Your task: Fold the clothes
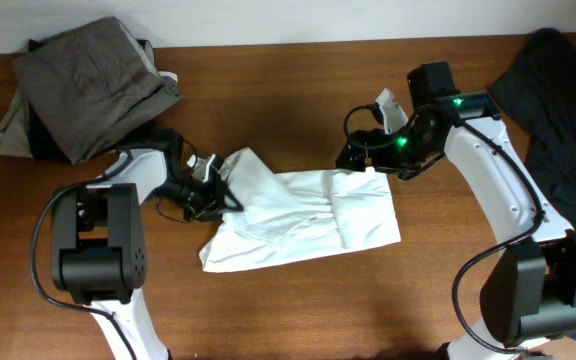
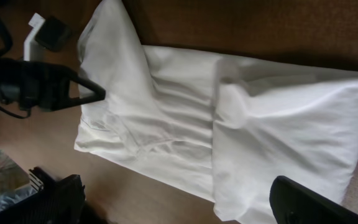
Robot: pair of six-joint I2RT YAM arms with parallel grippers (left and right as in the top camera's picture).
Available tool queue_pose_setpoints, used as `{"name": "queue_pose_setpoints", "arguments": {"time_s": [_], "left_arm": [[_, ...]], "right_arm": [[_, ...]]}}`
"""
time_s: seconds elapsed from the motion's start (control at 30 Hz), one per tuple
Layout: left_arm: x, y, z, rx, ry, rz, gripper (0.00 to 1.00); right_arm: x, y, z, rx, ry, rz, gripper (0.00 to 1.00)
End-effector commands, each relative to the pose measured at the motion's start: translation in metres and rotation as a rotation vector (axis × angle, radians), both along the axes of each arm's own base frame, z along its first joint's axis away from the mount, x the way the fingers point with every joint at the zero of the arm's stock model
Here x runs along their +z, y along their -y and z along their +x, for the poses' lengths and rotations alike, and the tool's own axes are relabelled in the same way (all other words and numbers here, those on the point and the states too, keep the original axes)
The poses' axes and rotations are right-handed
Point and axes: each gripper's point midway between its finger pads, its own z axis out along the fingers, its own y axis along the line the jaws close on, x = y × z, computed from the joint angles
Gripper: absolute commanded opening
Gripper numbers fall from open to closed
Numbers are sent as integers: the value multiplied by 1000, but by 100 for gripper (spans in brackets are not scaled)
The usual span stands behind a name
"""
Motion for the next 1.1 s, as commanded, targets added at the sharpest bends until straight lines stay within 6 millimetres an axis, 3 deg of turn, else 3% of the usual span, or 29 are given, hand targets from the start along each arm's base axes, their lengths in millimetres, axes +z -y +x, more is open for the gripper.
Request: {"name": "queue_pose_setpoints", "arguments": {"time_s": [0.0, 0.13, 0.23, 0.4, 0.53, 0.67, 0.87, 1.07], "left_arm": [[-42, -31, -25, -5, -119, 227, 1], [-41, -85, -30, 52, -203, 439, 1], [-21, -121, -15, 139, -221, 502, 1], [36, -122, 12, 157, -144, 505, 1], [93, -89, 28, 125, 28, 476, 1], [135, -15, 27, 32, 172, 304, 1], [139, 76, 19, -93, 273, 273, 2], [135, 113, 4, -158, 321, 333, 4]], "right_arm": [[-3, -1, -3, 5, -13, -11, 99], [-10, 9, -6, -8, -31, -73, 99], [-23, 14, -13, -12, -59, -104, 98], [-65, 22, -24, -22, -87, -148, 97], [-101, 22, -38, -82, -132, -135, 90], [-115, 13, -50, -78, -155, -72, 90], [-122, -3, -52, -45, -150, -74, 90], [-131, -4, -49, -72, -172, -69, 89]]}}
